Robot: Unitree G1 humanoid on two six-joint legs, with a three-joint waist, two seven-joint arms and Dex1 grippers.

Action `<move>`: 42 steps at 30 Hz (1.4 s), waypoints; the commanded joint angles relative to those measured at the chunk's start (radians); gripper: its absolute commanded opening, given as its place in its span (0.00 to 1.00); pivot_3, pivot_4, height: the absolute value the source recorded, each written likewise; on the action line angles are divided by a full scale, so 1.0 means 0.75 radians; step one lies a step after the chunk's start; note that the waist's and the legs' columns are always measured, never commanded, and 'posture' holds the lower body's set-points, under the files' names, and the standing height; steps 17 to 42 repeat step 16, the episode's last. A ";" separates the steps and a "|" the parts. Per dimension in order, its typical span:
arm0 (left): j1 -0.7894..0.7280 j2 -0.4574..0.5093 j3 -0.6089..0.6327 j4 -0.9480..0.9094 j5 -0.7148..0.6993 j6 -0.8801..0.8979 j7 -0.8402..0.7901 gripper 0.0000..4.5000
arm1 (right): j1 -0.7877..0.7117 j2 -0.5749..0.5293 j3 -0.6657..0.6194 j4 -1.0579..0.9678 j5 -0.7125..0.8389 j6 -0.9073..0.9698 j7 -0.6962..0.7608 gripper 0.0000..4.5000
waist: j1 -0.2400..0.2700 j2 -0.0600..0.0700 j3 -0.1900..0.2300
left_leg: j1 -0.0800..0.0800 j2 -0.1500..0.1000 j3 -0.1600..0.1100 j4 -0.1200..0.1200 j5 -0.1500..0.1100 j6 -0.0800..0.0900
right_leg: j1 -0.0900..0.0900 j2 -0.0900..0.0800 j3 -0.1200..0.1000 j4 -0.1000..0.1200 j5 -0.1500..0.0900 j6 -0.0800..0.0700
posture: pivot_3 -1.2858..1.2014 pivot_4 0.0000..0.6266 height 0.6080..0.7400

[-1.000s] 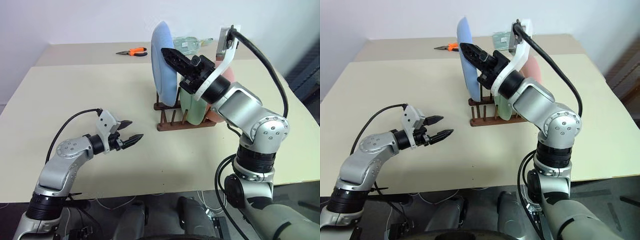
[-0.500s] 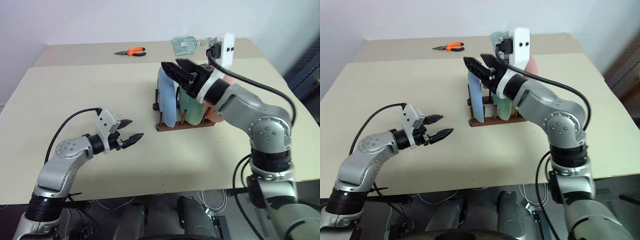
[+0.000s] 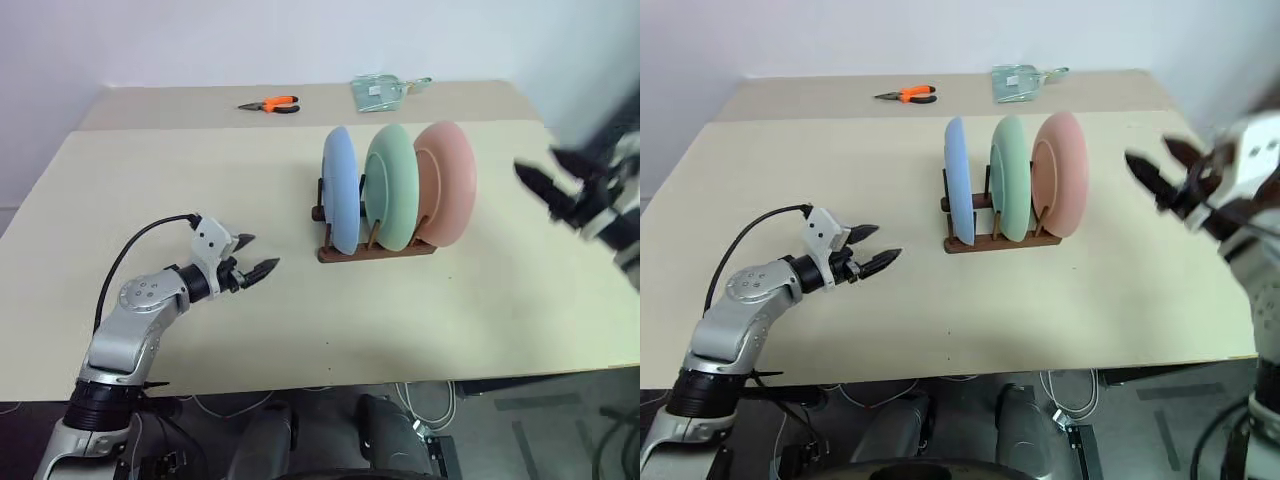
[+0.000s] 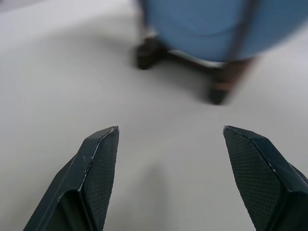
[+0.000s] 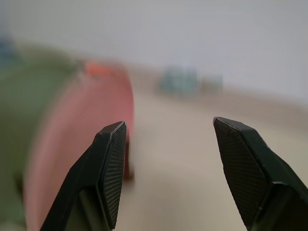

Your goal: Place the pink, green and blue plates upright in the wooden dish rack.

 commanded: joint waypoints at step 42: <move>0.093 -0.047 0.128 0.080 0.093 -0.226 0.125 0.79 | -0.051 0.187 0.198 0.491 -0.395 -0.414 0.167 0.65 | -0.019 0.001 0.000 | 0.000 -0.001 -0.002 0.000 0.000 0.000 | 0.001 -0.001 0.000 0.000 0.000 0.000 | 0.52 0.24 1.00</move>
